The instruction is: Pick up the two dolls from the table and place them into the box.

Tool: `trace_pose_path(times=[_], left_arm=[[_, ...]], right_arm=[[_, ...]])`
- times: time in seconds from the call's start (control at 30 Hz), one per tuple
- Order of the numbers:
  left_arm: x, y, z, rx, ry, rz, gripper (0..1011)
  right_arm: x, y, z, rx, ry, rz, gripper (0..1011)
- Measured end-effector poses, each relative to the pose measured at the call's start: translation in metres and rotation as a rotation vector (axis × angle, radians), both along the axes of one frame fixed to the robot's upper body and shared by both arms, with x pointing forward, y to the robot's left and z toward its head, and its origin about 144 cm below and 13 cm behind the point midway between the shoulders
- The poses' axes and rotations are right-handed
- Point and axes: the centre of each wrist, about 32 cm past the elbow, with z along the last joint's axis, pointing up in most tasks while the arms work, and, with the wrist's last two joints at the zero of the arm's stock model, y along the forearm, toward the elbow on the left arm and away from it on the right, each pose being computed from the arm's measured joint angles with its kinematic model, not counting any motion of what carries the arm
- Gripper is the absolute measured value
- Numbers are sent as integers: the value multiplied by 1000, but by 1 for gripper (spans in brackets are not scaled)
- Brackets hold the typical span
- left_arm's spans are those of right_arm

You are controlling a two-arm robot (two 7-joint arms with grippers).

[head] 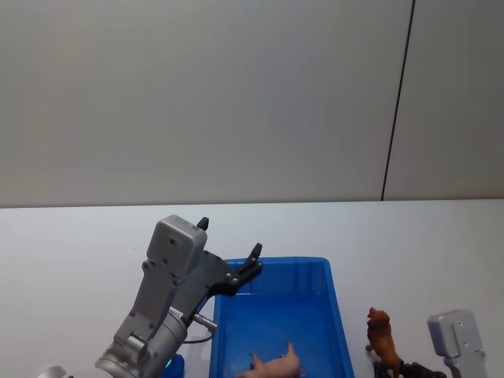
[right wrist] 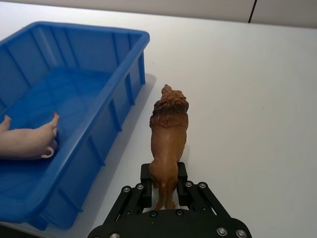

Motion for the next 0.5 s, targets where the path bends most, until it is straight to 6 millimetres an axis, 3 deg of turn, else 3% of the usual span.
trace_pose_path(times=[0.5], left_arm=[[0,0,0,0,0,0,1001]], right_arm=[[-2,-1,12,-3,-170,40,264]])
